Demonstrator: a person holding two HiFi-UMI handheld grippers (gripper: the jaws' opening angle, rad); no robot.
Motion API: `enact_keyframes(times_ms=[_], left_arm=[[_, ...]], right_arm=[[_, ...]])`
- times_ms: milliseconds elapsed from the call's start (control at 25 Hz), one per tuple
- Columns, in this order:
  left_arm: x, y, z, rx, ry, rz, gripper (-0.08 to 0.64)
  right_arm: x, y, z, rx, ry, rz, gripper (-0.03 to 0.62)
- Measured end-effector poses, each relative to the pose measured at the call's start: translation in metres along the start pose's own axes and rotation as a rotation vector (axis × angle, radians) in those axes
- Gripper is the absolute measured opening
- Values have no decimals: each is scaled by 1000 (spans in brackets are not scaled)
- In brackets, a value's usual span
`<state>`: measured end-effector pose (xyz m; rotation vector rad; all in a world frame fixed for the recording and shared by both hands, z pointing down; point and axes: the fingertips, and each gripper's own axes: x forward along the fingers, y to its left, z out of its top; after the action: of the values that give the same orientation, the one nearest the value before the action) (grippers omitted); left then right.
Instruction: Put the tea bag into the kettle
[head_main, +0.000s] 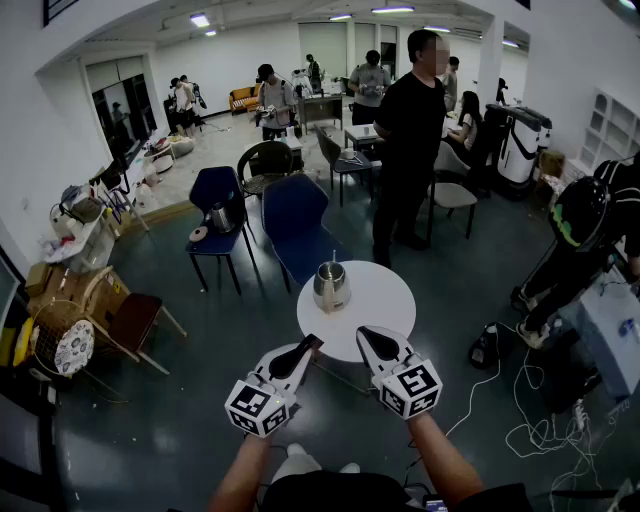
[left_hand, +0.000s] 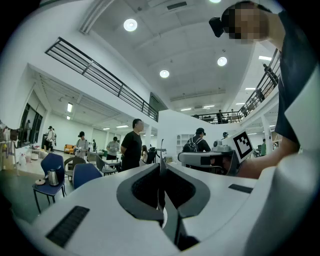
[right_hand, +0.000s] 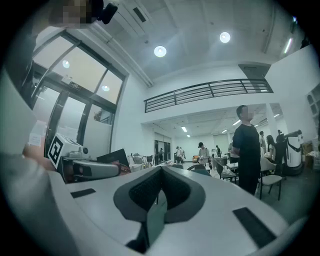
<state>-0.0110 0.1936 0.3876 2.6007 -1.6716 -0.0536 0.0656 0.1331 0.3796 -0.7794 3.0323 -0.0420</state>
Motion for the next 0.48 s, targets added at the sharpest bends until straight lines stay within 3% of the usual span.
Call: enact_keyframes(times_ms=[480], left_arm=[[-6,-12,-3,-4,4,-2,23]], right_arm=[[-13,11,-1,-12,-12,9,17]])
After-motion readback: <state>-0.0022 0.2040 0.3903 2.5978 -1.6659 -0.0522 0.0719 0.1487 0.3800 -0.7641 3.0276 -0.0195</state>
